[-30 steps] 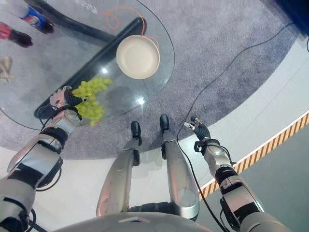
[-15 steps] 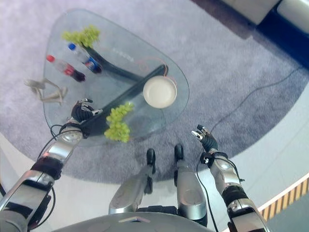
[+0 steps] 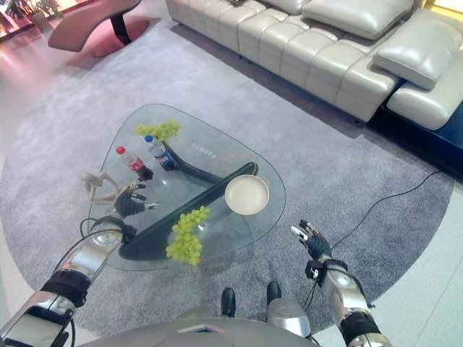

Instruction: Pick up fruits into the plate

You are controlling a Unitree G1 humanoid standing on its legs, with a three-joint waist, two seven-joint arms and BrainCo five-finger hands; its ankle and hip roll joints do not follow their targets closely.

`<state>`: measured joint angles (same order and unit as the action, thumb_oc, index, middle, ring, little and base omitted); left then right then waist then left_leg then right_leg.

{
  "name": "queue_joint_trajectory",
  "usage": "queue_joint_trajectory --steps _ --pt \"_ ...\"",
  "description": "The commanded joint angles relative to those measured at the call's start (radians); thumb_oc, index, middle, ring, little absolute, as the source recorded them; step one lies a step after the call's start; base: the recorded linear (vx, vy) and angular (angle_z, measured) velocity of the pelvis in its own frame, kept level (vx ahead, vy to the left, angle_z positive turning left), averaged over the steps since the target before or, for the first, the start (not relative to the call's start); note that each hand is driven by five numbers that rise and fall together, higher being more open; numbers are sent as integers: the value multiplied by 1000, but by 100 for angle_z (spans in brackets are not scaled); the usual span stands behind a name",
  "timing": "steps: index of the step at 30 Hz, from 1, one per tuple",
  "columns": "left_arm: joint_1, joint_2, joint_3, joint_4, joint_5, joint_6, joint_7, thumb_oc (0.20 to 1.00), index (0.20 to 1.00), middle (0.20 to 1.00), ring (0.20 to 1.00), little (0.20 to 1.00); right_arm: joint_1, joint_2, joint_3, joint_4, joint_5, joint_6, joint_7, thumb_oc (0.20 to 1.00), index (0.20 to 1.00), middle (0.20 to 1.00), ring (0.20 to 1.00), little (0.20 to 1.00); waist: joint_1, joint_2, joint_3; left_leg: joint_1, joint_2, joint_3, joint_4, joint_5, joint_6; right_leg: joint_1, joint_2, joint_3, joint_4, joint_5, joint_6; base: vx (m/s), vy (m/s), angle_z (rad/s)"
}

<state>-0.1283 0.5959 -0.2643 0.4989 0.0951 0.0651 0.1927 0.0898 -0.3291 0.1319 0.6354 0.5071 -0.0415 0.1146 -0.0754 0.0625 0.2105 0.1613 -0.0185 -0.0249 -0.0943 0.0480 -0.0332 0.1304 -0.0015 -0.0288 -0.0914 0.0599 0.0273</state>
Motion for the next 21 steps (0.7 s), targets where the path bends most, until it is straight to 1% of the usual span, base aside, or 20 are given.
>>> queue_joint_trajectory --steps 1,4,6,7,8,13,16,17,18,20,21 --pt "-41 -5 49 76 40 3 45 1000 1000 1000 1000 1000 -8 -5 -13 10 -26 -11 26 1000 1000 1000 1000 1000 -7 -14 -15 -38 -18 61 114 -153 31 -68 -45 8 146 -116 48 30 -25 -8" --pt "-74 -16 34 129 49 26 84 1000 1000 1000 1000 1000 -30 -17 2 60 -23 -16 34 1000 1000 1000 1000 1000 -10 -15 9 -65 -15 68 131 -151 33 -95 -42 13 156 -114 45 -13 -26 -8" --pt "-106 -16 28 166 42 28 109 1000 1000 1000 1000 1000 -51 -26 16 78 -13 -25 38 1000 1000 1000 1000 1000 -12 -17 29 -94 -14 72 146 -151 33 -124 -40 17 167 -114 42 -127 -27 -11" --pt "-155 -9 16 209 43 44 148 1000 1000 1000 1000 1000 -84 -39 36 100 1 -37 44 1000 1000 1000 1000 1000 -15 -19 62 -132 -12 74 163 -147 32 -160 -38 23 179 -111 39 -222 -46 -10" --pt "-182 -5 6 228 42 57 169 1000 1000 1000 1000 1000 -101 -43 45 107 6 -39 43 1000 1000 1000 1000 1000 -17 -20 77 -153 -11 75 173 -145 30 -179 -37 26 185 -110 38 -286 -51 -12" --pt "-379 18 -58 407 2 107 311 1000 1000 1000 1000 1000 -222 -63 119 137 55 -76 35 1000 1000 1000 1000 1000 -34 -38 200 -293 -9 67 232 -128 28 -326 -18 50 248 -103 25 -242 -10 -18" --pt "-441 27 -85 462 -16 127 342 1000 1000 1000 1000 1000 -253 -66 142 146 66 -89 32 1000 1000 1000 1000 1000 -40 -45 235 -341 -10 61 256 -122 28 -381 -11 55 283 -102 22 -96 5 -12" --pt "-495 25 -99 513 -33 144 364 1000 1000 1000 1000 1000 -279 -65 164 142 76 -97 20 1000 1000 1000 1000 1000 -45 -53 265 -388 -11 57 278 -114 28 -436 -2 60 316 -102 18 -87 5 -17" --pt "-496 25 -100 514 -33 144 364 1000 1000 1000 1000 1000 -279 -65 164 143 76 -97 20 1000 1000 1000 1000 1000 -45 -53 264 -389 -11 57 279 -115 28 -438 -2 60 317 -102 18 -110 18 -16" --pt "-587 23 -126 607 -76 157 379 1000 1000 1000 1000 1000 -313 -76 185 146 93 -115 23 1000 1000 1000 1000 1000 -57 -63 309 -455 -14 48 299 -97 27 -520 18 70 368 -104 13 -65 31 -10" --pt "-597 22 -125 621 -78 155 378 1000 1000 1000 1000 1000 -315 -77 186 146 95 -117 24 1000 1000 1000 1000 1000 -59 -64 309 -467 -15 47 300 -95 28 -535 21 72 375 -105 13 -11 27 -18"
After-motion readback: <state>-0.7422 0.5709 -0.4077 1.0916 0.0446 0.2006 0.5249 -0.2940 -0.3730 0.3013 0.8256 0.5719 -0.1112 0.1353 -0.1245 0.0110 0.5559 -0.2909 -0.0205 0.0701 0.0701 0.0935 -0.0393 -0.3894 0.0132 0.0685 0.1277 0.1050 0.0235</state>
